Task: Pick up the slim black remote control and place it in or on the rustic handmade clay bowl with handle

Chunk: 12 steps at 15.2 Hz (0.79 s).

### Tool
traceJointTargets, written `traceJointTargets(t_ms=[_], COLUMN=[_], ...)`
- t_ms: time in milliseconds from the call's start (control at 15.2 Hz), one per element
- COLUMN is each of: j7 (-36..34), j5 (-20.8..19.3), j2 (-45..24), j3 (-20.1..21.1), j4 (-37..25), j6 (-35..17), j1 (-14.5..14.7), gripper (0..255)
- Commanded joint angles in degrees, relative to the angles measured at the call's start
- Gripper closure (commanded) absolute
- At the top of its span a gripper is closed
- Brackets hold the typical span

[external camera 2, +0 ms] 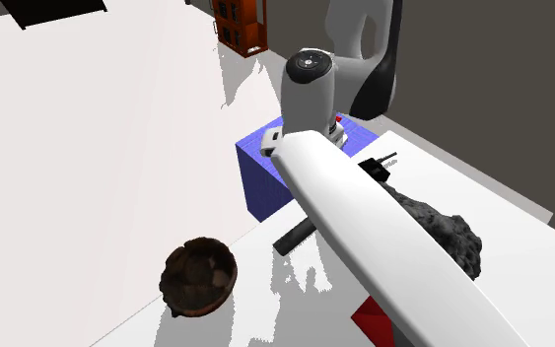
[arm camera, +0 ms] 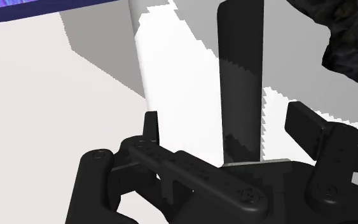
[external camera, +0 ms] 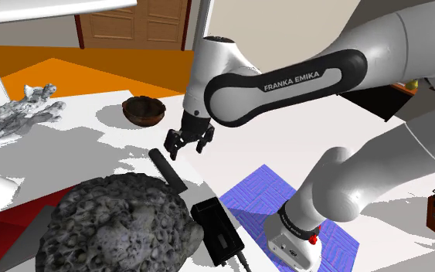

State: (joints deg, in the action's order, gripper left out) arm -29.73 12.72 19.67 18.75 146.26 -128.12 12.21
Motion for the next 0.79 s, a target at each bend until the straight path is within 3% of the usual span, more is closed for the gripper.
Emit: traceJointTargets(t_ms=[0, 726], j7=[-2.2, -5.3], j5=[0.1, -1.7], j2=[-3.5, -12.0], j3=[1.9, 4.4], j4=[-0.3, 0.3], j6=[-4.1, -13.7], j1=[0.5, 0.6], gripper=[0, 0])
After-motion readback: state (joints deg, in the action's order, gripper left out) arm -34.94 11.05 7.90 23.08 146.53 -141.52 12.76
